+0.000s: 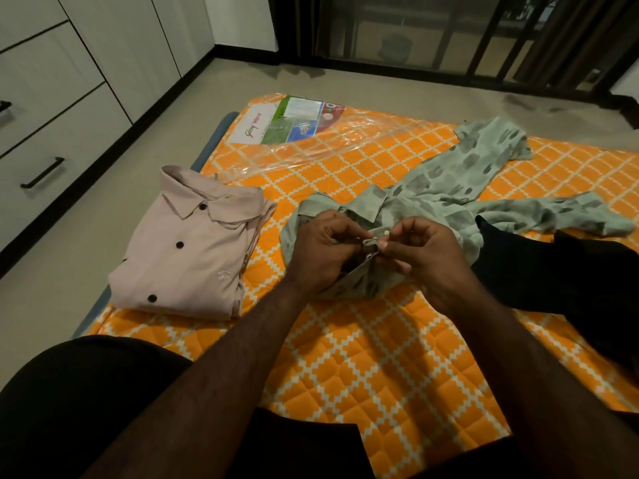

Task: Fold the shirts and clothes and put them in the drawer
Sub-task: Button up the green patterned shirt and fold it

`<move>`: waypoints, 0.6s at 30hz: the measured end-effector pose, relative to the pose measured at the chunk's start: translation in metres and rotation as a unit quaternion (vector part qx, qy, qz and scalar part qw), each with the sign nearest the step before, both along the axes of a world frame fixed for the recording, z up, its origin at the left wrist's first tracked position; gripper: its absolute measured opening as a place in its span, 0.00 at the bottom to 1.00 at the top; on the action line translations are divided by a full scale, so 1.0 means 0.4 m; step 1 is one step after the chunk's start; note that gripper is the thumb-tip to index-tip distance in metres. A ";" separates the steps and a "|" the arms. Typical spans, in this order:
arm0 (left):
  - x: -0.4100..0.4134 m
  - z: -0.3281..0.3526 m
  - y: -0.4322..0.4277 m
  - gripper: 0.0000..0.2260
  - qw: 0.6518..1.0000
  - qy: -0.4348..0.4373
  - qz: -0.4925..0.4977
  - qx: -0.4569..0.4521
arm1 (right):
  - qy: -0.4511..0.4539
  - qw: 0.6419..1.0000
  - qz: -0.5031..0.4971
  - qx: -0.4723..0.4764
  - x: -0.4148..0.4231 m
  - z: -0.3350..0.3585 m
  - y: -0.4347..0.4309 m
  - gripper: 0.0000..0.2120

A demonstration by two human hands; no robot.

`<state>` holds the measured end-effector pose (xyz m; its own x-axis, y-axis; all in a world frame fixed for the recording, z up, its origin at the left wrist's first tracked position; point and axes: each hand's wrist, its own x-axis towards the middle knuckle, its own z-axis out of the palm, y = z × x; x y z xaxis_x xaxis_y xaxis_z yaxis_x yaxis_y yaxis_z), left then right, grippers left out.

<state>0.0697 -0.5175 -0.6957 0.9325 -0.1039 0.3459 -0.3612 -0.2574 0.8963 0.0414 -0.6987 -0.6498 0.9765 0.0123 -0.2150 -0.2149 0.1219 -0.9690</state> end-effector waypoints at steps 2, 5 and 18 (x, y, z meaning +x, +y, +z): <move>-0.004 -0.004 -0.001 0.07 1.000 0.010 -0.013 -0.015 | 0.003 1.000 0.010 -0.020 -0.001 -0.005 0.001 0.09; -0.008 0.006 0.000 0.06 0.997 0.053 -0.039 -0.049 | -0.005 0.998 0.022 -0.065 0.001 0.002 -0.007 0.10; -0.042 0.040 -0.059 0.11 0.987 0.140 0.065 0.052 | -0.152 0.926 -0.100 -0.330 -0.004 -0.056 0.034 0.12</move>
<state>0.0530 -0.5412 -0.6796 0.9978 0.0009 0.0661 -0.0608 -0.3815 0.9224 0.0397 -0.6852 -0.6724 0.9618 -0.2114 0.1741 0.0432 -0.5106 -0.8587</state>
